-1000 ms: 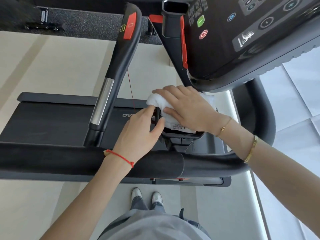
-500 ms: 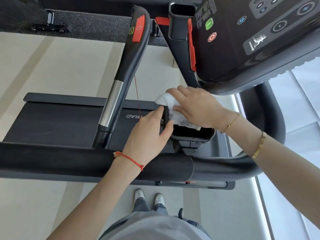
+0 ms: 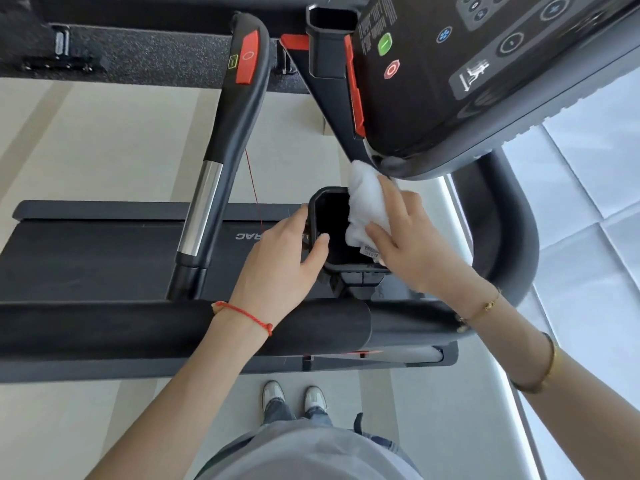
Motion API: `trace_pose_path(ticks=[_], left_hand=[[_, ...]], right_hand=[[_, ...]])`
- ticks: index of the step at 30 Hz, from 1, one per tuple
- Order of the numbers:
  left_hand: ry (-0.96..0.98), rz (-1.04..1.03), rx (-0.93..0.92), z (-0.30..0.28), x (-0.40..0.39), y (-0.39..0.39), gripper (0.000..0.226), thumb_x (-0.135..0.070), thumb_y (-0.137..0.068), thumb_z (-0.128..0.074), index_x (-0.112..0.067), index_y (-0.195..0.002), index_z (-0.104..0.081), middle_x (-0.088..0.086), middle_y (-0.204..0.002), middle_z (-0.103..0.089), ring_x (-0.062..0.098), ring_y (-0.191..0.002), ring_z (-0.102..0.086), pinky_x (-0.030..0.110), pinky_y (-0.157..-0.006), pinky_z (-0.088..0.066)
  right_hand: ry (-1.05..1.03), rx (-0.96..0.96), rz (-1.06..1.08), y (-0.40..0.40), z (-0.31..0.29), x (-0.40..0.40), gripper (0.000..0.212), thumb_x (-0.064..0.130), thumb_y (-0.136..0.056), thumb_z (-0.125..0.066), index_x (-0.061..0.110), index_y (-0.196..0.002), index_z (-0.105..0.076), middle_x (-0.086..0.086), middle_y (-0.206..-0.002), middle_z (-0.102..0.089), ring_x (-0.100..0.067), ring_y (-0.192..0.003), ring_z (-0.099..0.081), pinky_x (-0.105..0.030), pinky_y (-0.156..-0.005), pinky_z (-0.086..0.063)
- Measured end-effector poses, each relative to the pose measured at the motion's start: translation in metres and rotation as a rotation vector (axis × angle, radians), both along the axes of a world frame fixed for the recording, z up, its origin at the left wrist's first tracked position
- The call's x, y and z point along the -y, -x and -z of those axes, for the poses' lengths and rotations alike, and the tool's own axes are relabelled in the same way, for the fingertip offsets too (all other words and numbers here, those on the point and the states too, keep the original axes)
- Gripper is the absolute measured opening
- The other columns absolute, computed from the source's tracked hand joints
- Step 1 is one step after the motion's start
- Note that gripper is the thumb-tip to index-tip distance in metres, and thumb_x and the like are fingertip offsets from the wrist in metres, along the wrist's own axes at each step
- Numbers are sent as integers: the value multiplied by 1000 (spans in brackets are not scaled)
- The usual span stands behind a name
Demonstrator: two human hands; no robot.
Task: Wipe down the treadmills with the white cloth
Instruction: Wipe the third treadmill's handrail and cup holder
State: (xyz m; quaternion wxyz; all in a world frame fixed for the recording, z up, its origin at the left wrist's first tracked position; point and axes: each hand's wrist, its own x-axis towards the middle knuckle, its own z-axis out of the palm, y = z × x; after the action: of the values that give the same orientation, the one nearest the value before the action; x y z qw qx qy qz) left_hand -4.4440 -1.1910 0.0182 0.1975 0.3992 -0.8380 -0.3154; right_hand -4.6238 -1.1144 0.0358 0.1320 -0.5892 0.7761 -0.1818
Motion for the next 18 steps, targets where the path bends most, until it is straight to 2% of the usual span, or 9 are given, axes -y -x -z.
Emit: trace_pose_path(ticks=[2,4,8,12,16,18], left_hand=[[14,0,-1,1,1,0,38,-38,-99,-46,-28,-136,-48,-6,-98,-63,12,-86,-59,27,-71,-49],[22,-1,-5,2,1,0,38,-38,-99,-46,-28,-136,-48,-6,-99,-63,12,-86,-59,24,-70,-46],[27,-2,-4,2,2,1,38,-37,-99,-47,-27,-136,-48,-6,-99,-64,13,-87,-61,28,-72,-49],[23,-1,0,2,2,1,41,-38,-99,-46,-26,-138,-47,-6,-102,-64,15,-91,-62,34,-78,-52],[26,-3,-2,2,2,1,43,-37,-99,-46,-25,-141,-46,-5,-110,-65,15,-97,-62,32,-82,-52],[20,-2,-11,2,1,1,43,-36,-99,-47,-25,-140,-46,-5,-110,-65,15,-98,-61,32,-83,-52]], right_hand=[[-17,108,78,-2,2,-5,67,25,-100,-47,15,-154,-10,-19,-132,-37,-26,-89,-45,-15,-69,-25],[-42,153,119,0,2,-2,65,26,-99,-49,16,-152,-12,-18,-128,-39,-25,-87,-46,-17,-71,-28],[-82,227,134,11,-4,22,51,26,-99,-50,10,-141,-26,-19,-121,-47,-35,-101,-53,-32,-78,-36],[-61,297,174,9,2,9,55,26,-99,-51,13,-144,-23,-16,-123,-50,-30,-96,-53,-31,-77,-37],[-54,322,228,4,12,-15,49,29,-98,-51,8,-137,-29,-11,-108,-53,-25,-91,-54,-23,-60,-33],[-72,276,185,8,8,-8,49,29,-98,-51,6,-136,-29,-12,-112,-52,-25,-91,-53,-28,-65,-34]])
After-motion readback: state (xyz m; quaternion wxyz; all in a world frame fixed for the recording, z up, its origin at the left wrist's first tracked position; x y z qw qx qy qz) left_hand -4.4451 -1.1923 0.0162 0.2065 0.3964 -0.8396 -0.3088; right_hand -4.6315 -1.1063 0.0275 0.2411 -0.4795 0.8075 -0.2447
